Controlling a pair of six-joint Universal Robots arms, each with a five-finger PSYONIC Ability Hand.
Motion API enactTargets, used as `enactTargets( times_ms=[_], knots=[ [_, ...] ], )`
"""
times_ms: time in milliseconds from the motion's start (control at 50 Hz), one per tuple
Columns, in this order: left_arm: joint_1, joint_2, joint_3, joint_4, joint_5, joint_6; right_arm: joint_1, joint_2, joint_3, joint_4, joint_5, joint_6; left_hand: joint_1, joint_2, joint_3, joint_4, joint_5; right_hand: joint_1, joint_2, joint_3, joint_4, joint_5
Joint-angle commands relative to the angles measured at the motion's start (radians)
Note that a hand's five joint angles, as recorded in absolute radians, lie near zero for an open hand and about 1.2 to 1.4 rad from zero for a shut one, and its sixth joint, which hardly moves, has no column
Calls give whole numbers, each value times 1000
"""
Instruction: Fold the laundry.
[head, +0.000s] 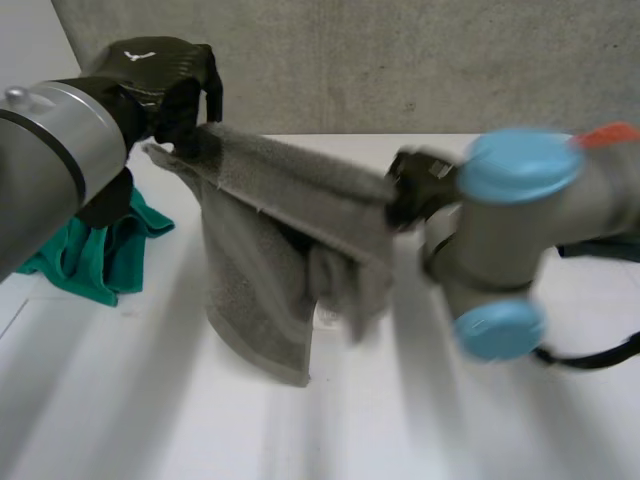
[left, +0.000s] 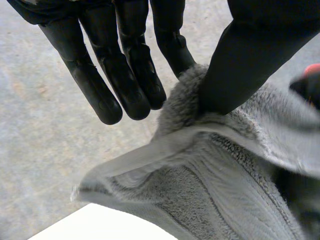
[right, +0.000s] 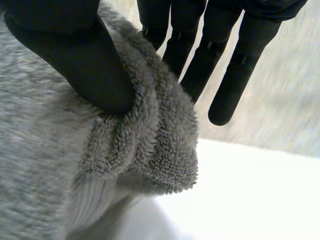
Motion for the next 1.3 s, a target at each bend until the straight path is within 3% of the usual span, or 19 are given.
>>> enactTargets(
  times_ms=[20, 120, 200, 340, 480, 500, 520, 560, 600, 680, 800, 880, 1040, 1160, 1300],
  knots=[
    [48, 16, -34, 0, 28, 2, -124, -146, -90, 84, -294, -400, 226, 200, 204, 199, 256, 290, 225, 222, 202, 238],
    [48, -19, -122, 5, 57, 26, -143, -57, -266, 306, -329, -554, 226, 200, 204, 199, 256, 290, 225, 222, 202, 238],
    [51, -128, -171, 45, 50, 64, -124, 58, -336, 369, -340, -660, 226, 200, 204, 199, 256, 290, 225, 222, 202, 238],
    [47, -320, -166, 143, 13, 98, -80, 250, -360, 317, -348, -835, 226, 200, 204, 199, 256, 290, 225, 222, 202, 238],
    [42, -473, -30, 165, 8, 94, -58, 390, -399, 141, -328, -938, 151, 125, 129, 123, 180, 290, 225, 222, 202, 238],
    [41, -481, -16, 166, 11, 92, -57, 387, -397, 121, -320, -929, 80, 54, 59, 53, 110, 211, 146, 143, 123, 159],
    [39, -493, 10, 166, 20, 88, -55, 374, -391, 81, -302, -901, -89, -115, -111, -116, -60, -263, -329, -332, -351, -316],
    [38, -502, 34, 166, 30, 84, -51, 350, -374, 52, -279, -854, -313, -339, -334, -340, -283, -803, -868, -871, -891, -855],
    [36, -508, 59, 161, 30, 86, -48, 290, -338, 15, -224, -753, -652, -678, -674, -679, -623, -932, -997, -1000, -1019, -984],
    [38, -502, 70, 160, 21, 84, -49, 174, -252, 7, -124, -589, -895, -920, -916, -922, -865, -932, -997, -1000, -1019, -984],
    [56, -447, 45, 157, -15, 89, -69, 12, -84, 108, -53, -422, -965, -991, -987, -993, -936, -932, -997, -1000, -1019, -984],
    [76, -381, -42, 160, -22, 94, -118, -80, 35, 236, -74, -338, -996, -1022, -1017, -1023, -966, -932, -997, -1000, -1019, -984],
    [151, -295, -234, 220, 33, 210, -222, -170, 264, 337, -246, -303, -996, -1022, -1017, -1023, -966, -832, -897, -900, -920, -884],
    [209, -278, -321, 252, 120, 290, -252, -150, 404, 262, -321, -457, -996, -1022, -1017, -1023, -966, -589, -654, -657, -676, -641],
    [225, -284, -331, 267, 133, 284, -239, -95, 447, 71, -325, -496, -996, -1022, -1017, -1023, -966, -574, -639, -642, -661, -626]
  ],
)
